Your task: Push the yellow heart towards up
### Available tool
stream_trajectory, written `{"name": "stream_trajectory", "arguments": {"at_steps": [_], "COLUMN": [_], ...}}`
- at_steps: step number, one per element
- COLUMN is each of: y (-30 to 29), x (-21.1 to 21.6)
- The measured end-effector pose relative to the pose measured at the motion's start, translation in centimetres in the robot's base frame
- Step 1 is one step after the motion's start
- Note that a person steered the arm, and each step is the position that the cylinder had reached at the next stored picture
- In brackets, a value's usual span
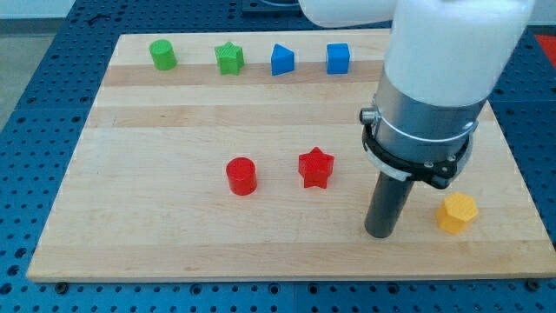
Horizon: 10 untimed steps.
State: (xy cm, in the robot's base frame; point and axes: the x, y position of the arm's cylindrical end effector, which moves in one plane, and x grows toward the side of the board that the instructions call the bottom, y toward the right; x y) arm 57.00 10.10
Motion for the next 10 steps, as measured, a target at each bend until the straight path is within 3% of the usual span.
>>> {"name": "stream_trajectory", "arguments": {"at_steps": [4,6,10], "y": [4.4,1.7,1.0], "x": [-2.6,0.2,-2.6]}}
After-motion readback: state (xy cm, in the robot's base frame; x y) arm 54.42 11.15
